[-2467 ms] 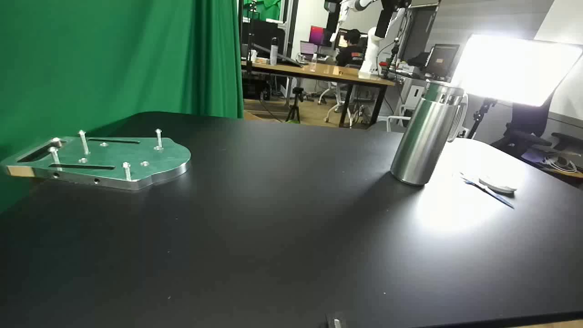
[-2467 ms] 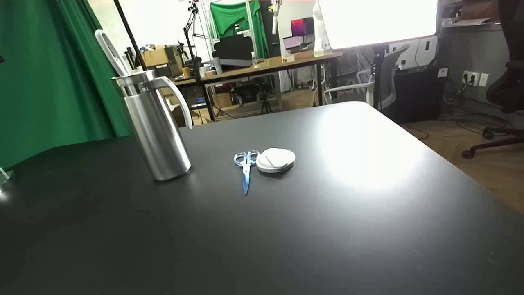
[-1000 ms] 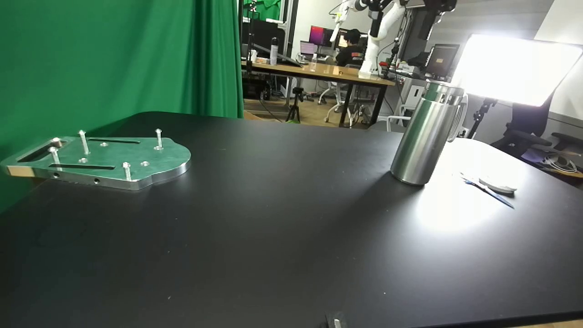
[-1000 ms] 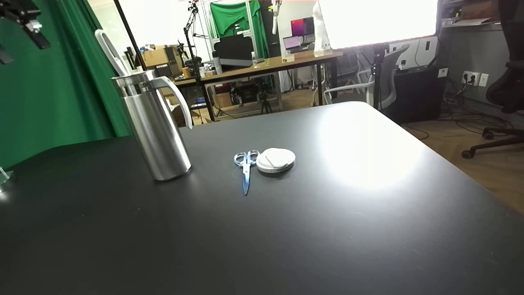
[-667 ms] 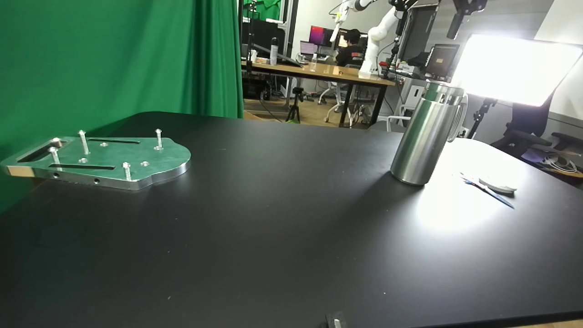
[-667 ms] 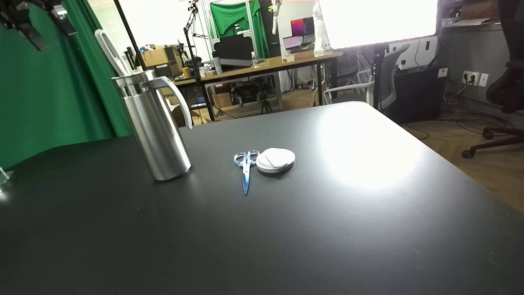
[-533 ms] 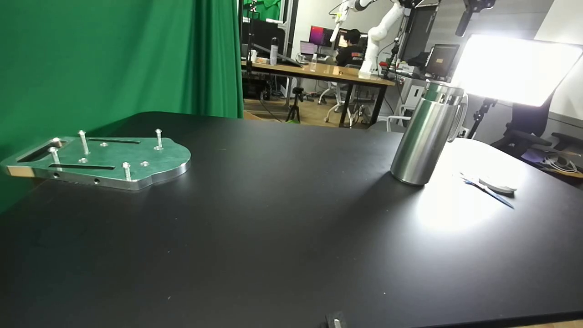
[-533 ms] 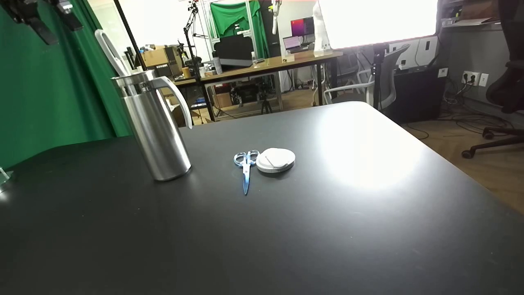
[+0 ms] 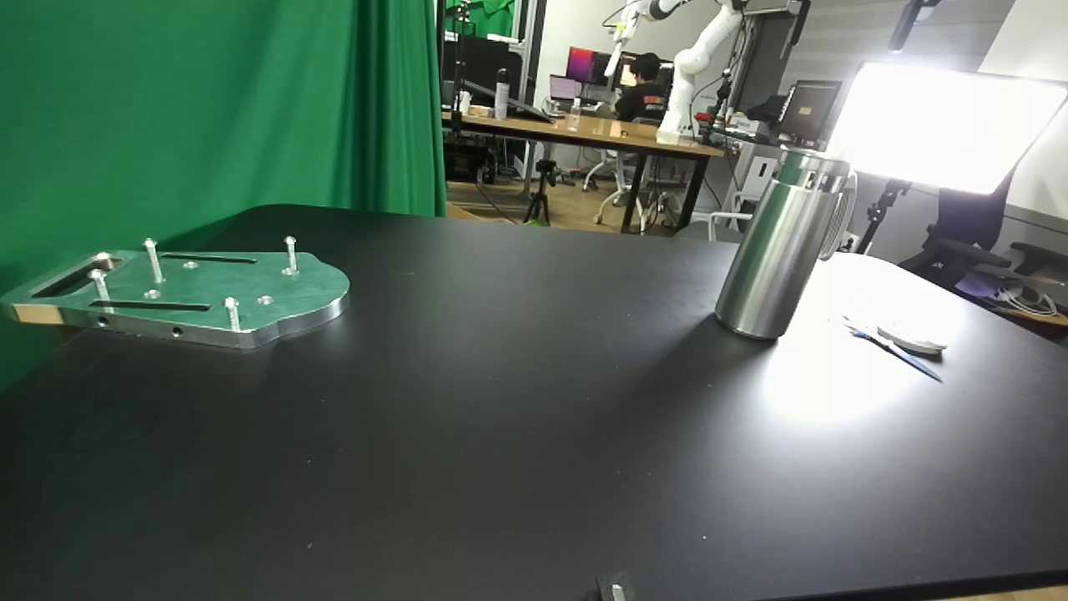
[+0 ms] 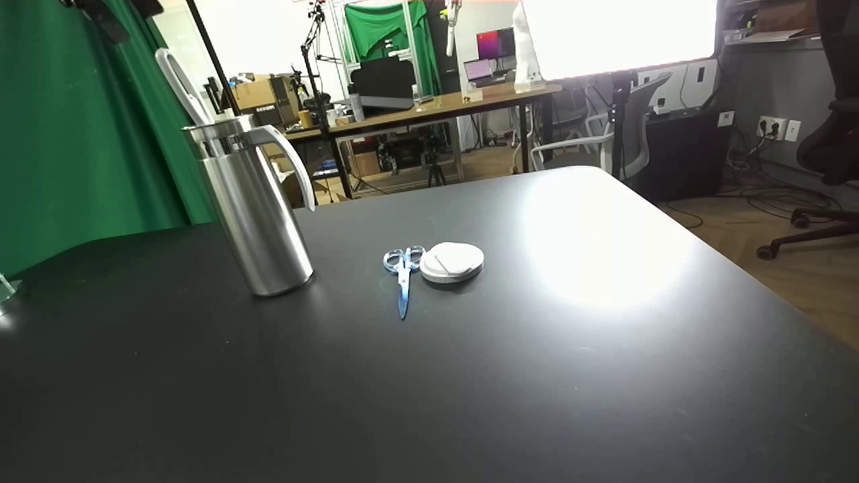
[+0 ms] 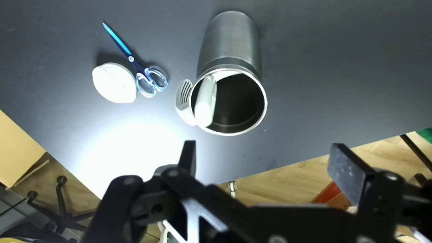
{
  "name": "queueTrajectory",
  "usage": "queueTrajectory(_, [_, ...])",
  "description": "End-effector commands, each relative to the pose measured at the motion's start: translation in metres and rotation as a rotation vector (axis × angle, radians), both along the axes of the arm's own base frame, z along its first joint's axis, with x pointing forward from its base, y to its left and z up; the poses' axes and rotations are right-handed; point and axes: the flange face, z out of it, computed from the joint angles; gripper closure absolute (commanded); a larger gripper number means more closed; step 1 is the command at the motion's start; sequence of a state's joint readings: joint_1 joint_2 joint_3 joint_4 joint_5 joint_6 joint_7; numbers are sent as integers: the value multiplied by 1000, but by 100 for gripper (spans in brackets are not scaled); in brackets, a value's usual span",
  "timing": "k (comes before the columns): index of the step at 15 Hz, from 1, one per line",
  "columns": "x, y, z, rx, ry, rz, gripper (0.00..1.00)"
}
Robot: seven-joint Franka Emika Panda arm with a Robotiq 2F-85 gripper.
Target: Use the brush to scrub inside the jar
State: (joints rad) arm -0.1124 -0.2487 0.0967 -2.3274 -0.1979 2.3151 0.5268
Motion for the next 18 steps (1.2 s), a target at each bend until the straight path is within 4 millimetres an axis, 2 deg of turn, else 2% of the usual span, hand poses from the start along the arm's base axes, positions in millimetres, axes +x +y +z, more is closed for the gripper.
queueTrajectory(1, [-16,-12,0,27,2,-21,0])
queueTrajectory(7, [-39,-30,-20,38,45,-56,0])
queueTrajectory(10, [-45,-42,-23,34,46,-72,0])
queueTrajectory(13, [-45,-55,-30,71,39,-52,0])
queueTrajectory(18, [-41,-74,-42,169,13,89,0])
